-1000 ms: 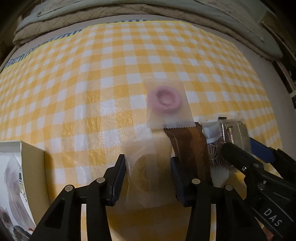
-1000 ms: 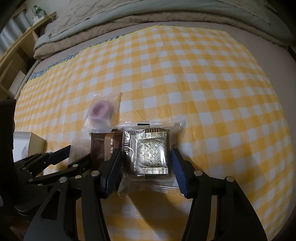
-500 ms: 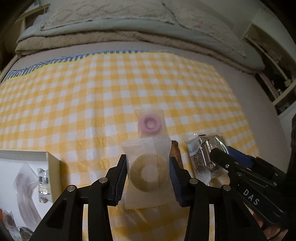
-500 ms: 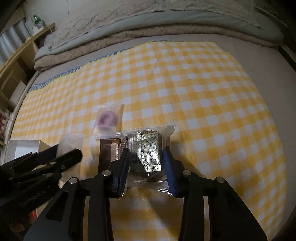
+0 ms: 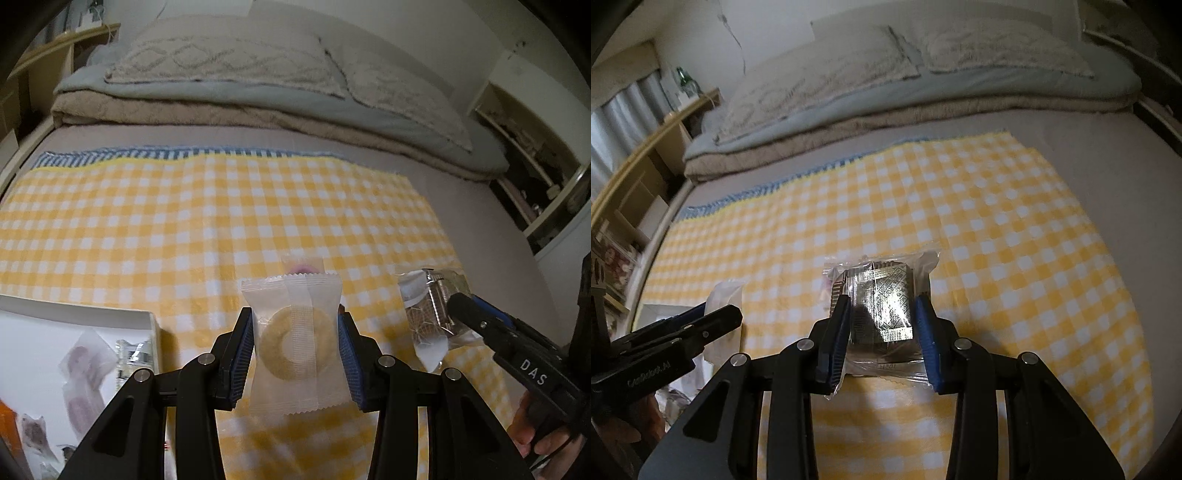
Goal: Organize snacks
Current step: 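Carry the ring-cake packet and silver-wrapped cake over the white tray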
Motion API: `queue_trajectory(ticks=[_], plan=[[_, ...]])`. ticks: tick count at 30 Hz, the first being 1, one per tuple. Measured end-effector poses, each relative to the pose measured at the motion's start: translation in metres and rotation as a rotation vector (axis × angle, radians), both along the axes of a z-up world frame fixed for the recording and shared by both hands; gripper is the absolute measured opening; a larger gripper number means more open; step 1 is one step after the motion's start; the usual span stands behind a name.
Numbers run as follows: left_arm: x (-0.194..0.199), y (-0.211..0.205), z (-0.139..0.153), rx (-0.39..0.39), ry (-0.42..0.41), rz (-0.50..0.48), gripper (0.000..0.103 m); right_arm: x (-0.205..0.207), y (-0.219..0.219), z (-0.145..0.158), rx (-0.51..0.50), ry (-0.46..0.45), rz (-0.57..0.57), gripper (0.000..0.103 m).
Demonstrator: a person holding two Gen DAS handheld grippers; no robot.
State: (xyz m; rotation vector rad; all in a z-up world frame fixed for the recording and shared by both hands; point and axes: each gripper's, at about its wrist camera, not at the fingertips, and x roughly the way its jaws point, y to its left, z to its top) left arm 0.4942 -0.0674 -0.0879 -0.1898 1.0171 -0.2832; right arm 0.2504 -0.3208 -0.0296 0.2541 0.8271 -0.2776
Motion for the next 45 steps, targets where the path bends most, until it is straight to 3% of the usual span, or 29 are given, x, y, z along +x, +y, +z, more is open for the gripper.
queue_trajectory(ticks=[9, 18, 33, 45], plan=[[-0.048, 0.052, 0.047, -0.009, -0.089, 0.022, 0.043, -0.018, 0.035, 0.037, 0.003, -0.115, 0.052, 0.035], [-0.095, 0.115, 0.078, 0.0, -0.14, 0.07, 0.043, -0.015, 0.092, 0.053, -0.008, -0.164, 0.159, 0.034], [-0.156, 0.224, 0.103, 0.038, -0.141, 0.187, 0.043, 0.023, 0.181, 0.04, 0.041, -0.151, 0.306, 0.034], [-0.154, 0.284, 0.086, 0.085, -0.081, 0.243, 0.043, 0.056, 0.252, 0.003, 0.146, -0.076, 0.365, 0.034]])
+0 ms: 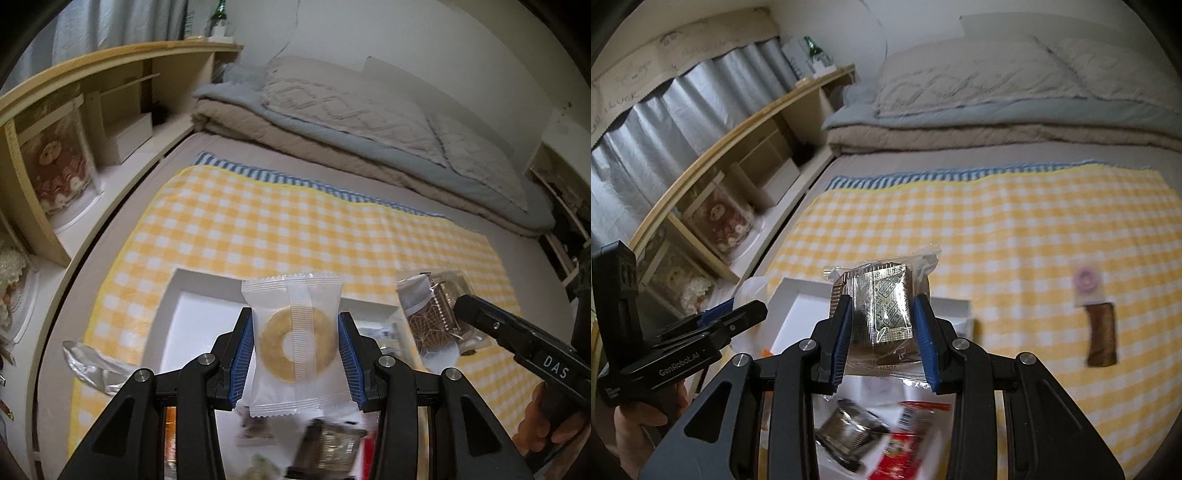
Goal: Organize snacks
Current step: 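Carry the ring-cake packet and silver-wrapped cake over the white tray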
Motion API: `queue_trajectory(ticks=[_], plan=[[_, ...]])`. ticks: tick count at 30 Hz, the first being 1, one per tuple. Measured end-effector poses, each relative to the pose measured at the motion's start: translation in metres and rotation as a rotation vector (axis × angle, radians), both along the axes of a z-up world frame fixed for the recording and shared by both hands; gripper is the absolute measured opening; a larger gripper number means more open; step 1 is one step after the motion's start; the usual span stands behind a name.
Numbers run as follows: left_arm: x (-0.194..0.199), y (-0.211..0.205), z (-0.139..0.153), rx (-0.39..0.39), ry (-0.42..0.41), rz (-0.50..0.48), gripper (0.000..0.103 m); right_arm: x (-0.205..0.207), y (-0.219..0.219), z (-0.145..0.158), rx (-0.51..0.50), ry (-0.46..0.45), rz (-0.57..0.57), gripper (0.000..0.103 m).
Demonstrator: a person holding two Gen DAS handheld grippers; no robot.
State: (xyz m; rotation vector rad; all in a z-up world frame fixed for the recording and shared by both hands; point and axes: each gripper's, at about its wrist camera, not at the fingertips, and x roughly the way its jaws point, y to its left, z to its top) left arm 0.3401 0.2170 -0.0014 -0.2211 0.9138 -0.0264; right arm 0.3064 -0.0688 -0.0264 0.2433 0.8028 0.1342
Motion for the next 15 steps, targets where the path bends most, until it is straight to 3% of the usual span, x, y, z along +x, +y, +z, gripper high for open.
queue_trajectory(ticks=[9, 15], plan=[[0.018, 0.035, -0.03, 0.027, 0.064, 0.028, 0.043, 0.034, 0.047, -0.043, 0.08, 0.106, 0.012, 0.034], [0.04, 0.038, -0.054, 0.091, 0.107, 0.016, 0.043, 0.057, 0.062, -0.078, 0.176, 0.204, -0.05, 0.034]])
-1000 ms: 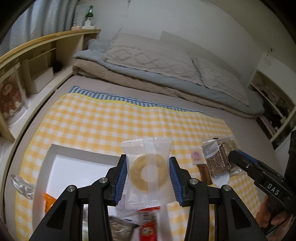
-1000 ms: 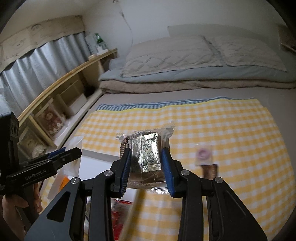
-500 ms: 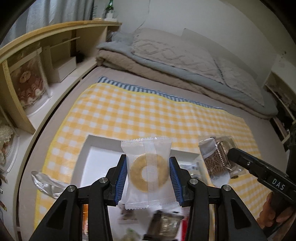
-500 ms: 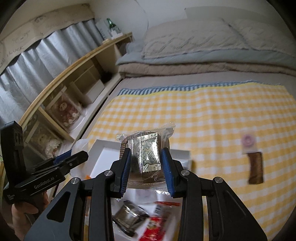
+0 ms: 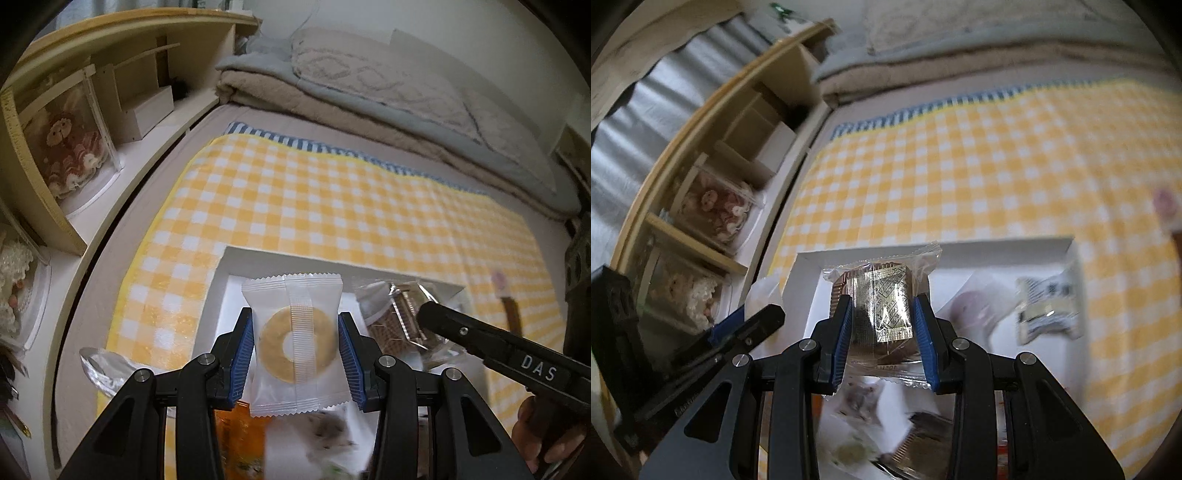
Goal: Organize snacks
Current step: 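Carry the ring-cake packet and silver-wrapped cake over the white tray, then open the left tool to drop the ring-cake packet while the right tool drops the silver cake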
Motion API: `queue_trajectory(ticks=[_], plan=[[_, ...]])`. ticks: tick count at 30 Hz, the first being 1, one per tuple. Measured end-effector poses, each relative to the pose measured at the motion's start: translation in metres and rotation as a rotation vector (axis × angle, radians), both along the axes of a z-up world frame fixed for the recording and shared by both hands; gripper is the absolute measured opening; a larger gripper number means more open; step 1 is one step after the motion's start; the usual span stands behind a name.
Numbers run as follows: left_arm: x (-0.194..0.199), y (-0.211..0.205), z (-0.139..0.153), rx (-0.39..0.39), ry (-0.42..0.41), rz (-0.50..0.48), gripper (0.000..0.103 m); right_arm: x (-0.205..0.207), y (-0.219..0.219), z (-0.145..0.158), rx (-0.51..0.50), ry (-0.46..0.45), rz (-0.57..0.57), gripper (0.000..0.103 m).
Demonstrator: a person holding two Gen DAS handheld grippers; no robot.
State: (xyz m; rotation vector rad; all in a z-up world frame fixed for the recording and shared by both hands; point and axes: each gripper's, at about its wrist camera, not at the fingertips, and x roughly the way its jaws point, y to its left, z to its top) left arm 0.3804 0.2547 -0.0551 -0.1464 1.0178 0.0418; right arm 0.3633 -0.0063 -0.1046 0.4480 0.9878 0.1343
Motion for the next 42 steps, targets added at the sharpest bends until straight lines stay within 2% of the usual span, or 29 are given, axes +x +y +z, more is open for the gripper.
queue_trajectory(ticks=[4, 9, 16, 20, 24, 27, 29, 33, 42], plan=[[0.015, 0.003, -0.02, 0.032, 0.03, -0.018, 0.043, 0.011, 0.008, -0.023, 0.042, 0.056, -0.04, 0.034], [0.033, 0.003, -0.04, 0.064, 0.036, -0.041, 0.044, 0.017, 0.007, -0.042, 0.077, 0.08, -0.115, 0.034], [0.048, 0.007, -0.058, 0.116, 0.025, -0.042, 0.048, 0.027, 0.011, -0.051, 0.065, 0.082, -0.121, 0.034], [0.048, 0.012, -0.064, 0.11, 0.034, -0.036, 0.057, 0.031, 0.012, -0.057, 0.073, 0.085, -0.121, 0.034], [0.043, 0.014, -0.063, 0.116, 0.037, -0.032, 0.058, 0.036, 0.019, -0.063, 0.104, 0.085, -0.092, 0.035], [0.04, 0.016, -0.062, 0.113, 0.046, -0.028, 0.059, 0.041, 0.024, -0.071, 0.147, 0.122, -0.055, 0.041], [0.037, 0.018, -0.061, 0.117, 0.051, -0.029, 0.06, 0.039, 0.026, -0.07, 0.114, 0.122, -0.064, 0.045], [0.028, 0.02, -0.057, 0.115, 0.055, -0.025, 0.062, 0.036, 0.024, -0.061, 0.07, 0.1, -0.055, 0.062], [0.008, 0.025, -0.039, 0.079, 0.027, -0.005, 0.069, 0.022, 0.02, -0.046, -0.033, 0.067, -0.01, 0.081]])
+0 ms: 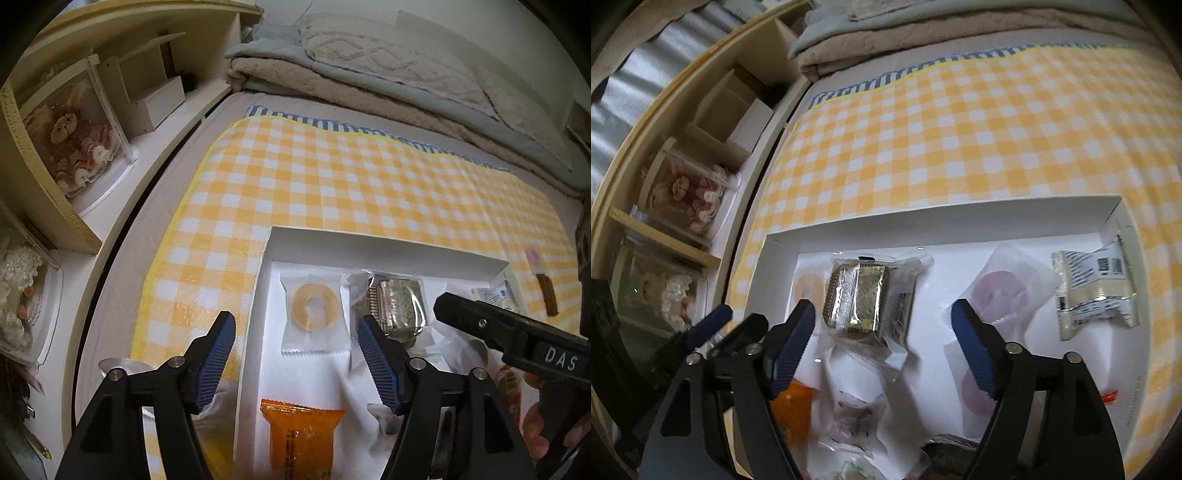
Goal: Organize snacks
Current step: 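Open the left tool to drop the ring-cake packet while the right tool drops the silver cake, then move both tools away from the tray toward the last two snacks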
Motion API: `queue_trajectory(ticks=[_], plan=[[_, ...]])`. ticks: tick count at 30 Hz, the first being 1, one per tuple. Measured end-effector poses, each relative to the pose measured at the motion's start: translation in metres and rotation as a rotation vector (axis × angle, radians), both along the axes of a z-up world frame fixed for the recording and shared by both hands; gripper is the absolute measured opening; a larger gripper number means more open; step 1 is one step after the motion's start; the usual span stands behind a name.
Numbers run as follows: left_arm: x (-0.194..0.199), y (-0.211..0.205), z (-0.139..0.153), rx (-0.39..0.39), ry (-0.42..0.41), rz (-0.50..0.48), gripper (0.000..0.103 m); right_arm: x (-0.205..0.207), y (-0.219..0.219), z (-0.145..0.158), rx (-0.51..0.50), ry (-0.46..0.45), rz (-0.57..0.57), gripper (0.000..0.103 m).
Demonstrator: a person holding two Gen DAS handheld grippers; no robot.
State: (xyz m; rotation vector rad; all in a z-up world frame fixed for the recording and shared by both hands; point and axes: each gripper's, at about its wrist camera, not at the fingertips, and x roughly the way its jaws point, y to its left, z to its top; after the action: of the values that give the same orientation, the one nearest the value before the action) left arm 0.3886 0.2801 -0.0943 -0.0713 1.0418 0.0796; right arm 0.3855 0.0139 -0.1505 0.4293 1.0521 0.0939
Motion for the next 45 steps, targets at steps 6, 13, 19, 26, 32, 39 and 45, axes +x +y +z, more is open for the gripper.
queue_trajectory(ticks=[6, 13, 19, 26, 32, 39, 45], plan=[[-0.015, 0.005, 0.011, -0.012, -0.008, 0.018, 0.079, -0.014, 0.001, 0.012, -0.053, -0.04, 0.014, 0.103], [-0.035, 0.007, 0.028, -0.024, -0.03, 0.029, 0.1, -0.03, 0.001, 0.025, -0.088, -0.069, 0.016, 0.103], [-0.055, 0.006, 0.044, -0.041, -0.054, 0.034, 0.103, -0.045, 0.0, 0.043, -0.152, -0.117, 0.033, 0.103], [-0.077, 0.001, 0.068, -0.042, -0.088, 0.024, 0.103, -0.065, -0.003, 0.063, -0.22, -0.162, 0.06, 0.103], [-0.096, -0.008, 0.089, -0.041, -0.121, 0.012, 0.103, -0.081, -0.004, 0.079, -0.259, -0.196, 0.083, 0.103], [-0.117, -0.023, 0.114, -0.049, -0.162, 0.005, 0.103, -0.104, -0.008, 0.101, -0.292, -0.242, 0.122, 0.103], [-0.124, -0.049, 0.129, -0.047, -0.175, -0.027, 0.103, -0.121, -0.027, 0.12, -0.313, -0.276, 0.115, 0.103]])
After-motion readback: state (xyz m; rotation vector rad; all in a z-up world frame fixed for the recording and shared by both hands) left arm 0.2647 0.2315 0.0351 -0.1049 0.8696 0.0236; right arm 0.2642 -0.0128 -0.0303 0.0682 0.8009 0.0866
